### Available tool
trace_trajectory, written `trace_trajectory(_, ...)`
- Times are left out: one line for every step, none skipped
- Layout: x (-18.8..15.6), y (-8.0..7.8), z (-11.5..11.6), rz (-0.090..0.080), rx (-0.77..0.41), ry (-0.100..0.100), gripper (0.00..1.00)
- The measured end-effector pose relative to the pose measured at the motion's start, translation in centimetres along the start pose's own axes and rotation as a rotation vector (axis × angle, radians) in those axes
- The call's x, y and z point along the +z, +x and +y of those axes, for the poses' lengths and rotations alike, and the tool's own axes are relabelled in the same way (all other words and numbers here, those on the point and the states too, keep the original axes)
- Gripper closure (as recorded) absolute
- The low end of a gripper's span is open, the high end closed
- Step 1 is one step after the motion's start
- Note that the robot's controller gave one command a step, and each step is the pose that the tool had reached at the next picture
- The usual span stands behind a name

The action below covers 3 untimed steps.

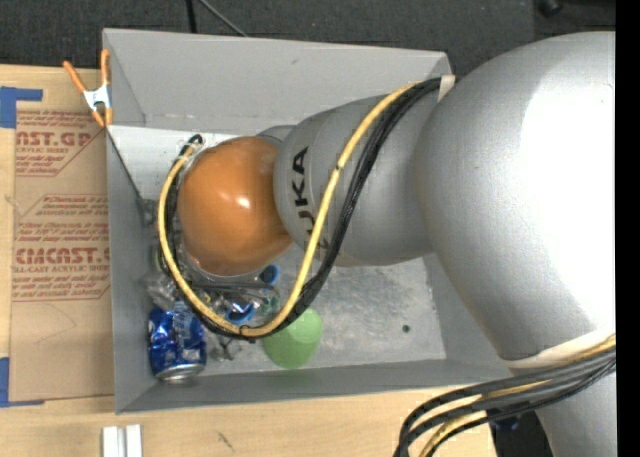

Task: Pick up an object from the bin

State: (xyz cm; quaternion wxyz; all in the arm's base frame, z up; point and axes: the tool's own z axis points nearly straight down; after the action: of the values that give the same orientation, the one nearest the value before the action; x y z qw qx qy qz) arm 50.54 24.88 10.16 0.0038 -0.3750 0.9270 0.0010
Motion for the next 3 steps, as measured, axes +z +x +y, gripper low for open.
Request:
trace_trajectory(-0.1, 1.2, 1.2, 0.005, -0.063, -0.003, 0.00)
trace_trajectory(3.2, 0.8, 0.2, 0.009, -0.180, -0.001, 0.00)
trace_trajectory(3.2, 0.8, 0.2, 0.009, -0.178, -0.002, 0.00)
